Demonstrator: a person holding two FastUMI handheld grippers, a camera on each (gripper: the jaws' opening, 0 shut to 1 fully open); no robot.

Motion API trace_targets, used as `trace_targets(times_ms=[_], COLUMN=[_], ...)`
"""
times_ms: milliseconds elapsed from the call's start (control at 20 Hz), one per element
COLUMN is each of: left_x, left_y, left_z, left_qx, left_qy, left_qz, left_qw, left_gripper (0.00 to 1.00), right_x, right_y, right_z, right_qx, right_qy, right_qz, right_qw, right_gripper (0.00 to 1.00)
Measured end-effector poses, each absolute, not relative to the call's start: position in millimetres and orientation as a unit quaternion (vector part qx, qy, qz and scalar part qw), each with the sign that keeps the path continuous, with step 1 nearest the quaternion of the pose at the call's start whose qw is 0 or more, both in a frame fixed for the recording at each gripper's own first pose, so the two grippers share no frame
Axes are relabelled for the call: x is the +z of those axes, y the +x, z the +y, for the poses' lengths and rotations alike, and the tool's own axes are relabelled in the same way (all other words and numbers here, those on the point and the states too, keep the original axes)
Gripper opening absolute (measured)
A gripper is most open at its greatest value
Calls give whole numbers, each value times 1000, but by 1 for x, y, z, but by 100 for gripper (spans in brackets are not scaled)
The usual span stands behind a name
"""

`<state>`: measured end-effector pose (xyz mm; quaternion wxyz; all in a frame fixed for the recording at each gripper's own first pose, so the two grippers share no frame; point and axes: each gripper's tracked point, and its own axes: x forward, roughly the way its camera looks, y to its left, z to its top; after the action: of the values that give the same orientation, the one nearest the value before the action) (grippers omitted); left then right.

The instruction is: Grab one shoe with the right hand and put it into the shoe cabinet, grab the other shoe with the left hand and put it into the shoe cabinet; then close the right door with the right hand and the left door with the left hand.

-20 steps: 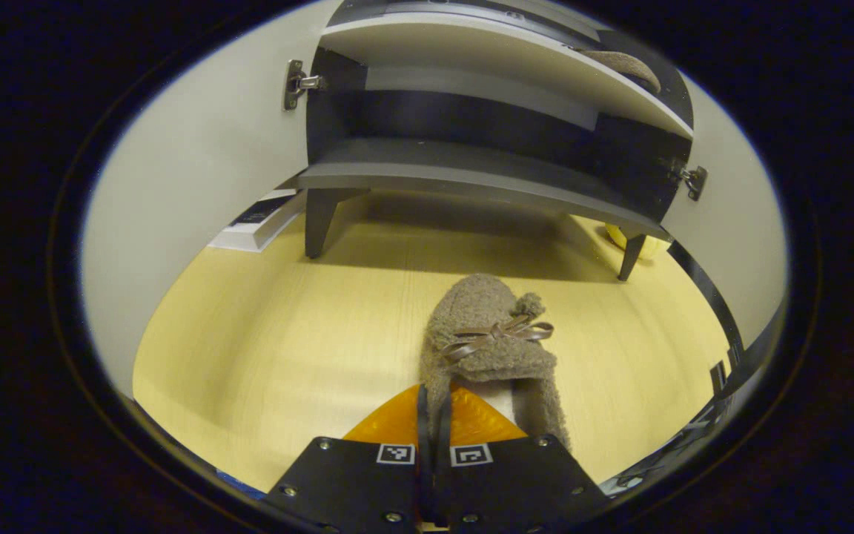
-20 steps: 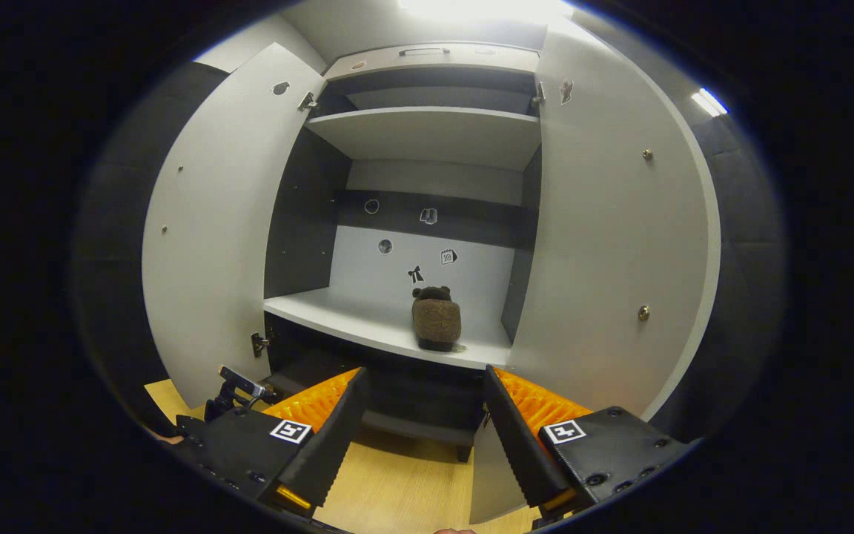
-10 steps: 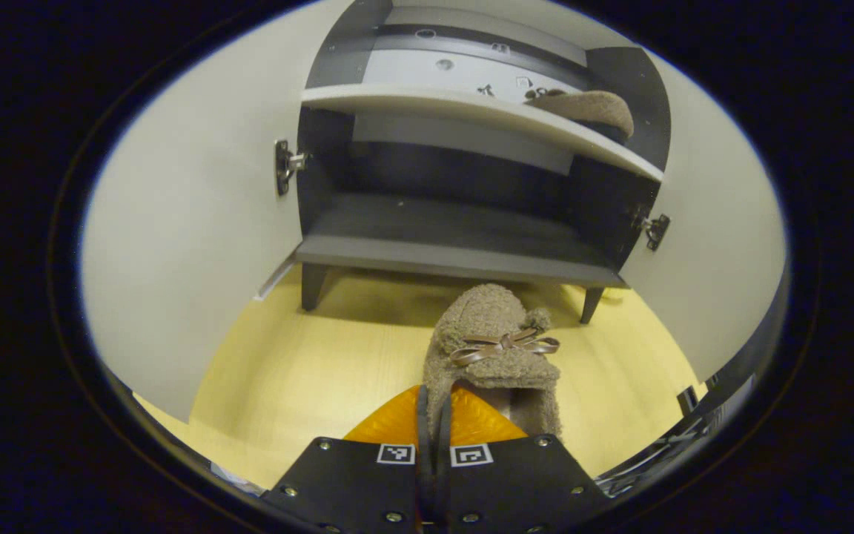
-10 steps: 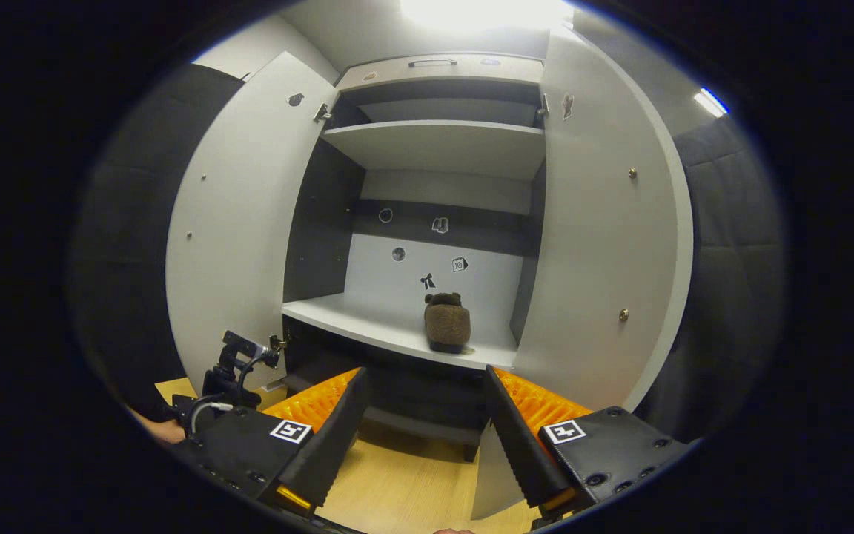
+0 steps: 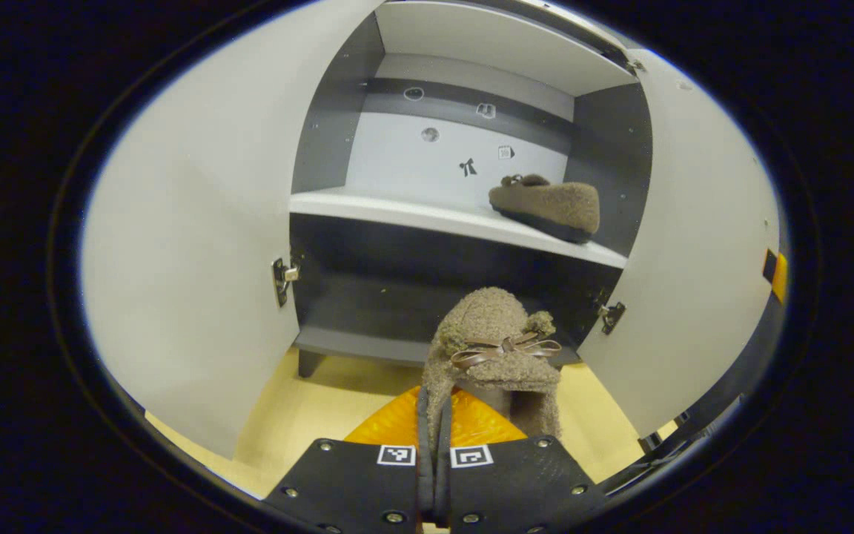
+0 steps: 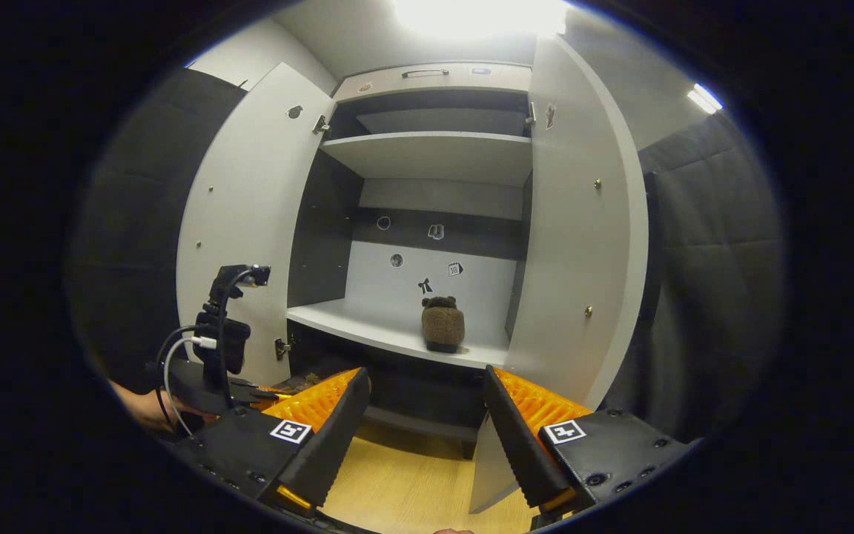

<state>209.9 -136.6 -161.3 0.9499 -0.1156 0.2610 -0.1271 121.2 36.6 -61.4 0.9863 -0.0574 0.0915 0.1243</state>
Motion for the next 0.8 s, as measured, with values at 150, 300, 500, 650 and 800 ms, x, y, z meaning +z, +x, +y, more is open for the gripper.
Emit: trace_targets(times_ms=[150, 300, 500, 650, 800], left_x=[-133, -108, -77, -56, -41], left_y=[224, 239, 261, 281, 303], left_z=[-137, -140, -142, -142, -136], left_qx=[-127, -129, -133, -133, -125], left_qy=[-118, -130, -140, -145, -156], left_qz=[237, 215, 186, 167, 151], left_qw=[956, 959, 963, 966, 968], left_gripper=[3, 6, 2, 2, 2], right_x=[-59, -57, -57, -57, -59], right_y=[118, 117, 117, 117, 119], right_z=[31, 25, 16, 15, 16], right_qx=[119, 111, 99, 93, 90], right_qy=[-52, -49, -43, -36, -38], right_qz=[89, 87, 87, 88, 91], right_qw=[988, 989, 990, 991, 991], right_gripper=[97, 98, 97, 98, 98])
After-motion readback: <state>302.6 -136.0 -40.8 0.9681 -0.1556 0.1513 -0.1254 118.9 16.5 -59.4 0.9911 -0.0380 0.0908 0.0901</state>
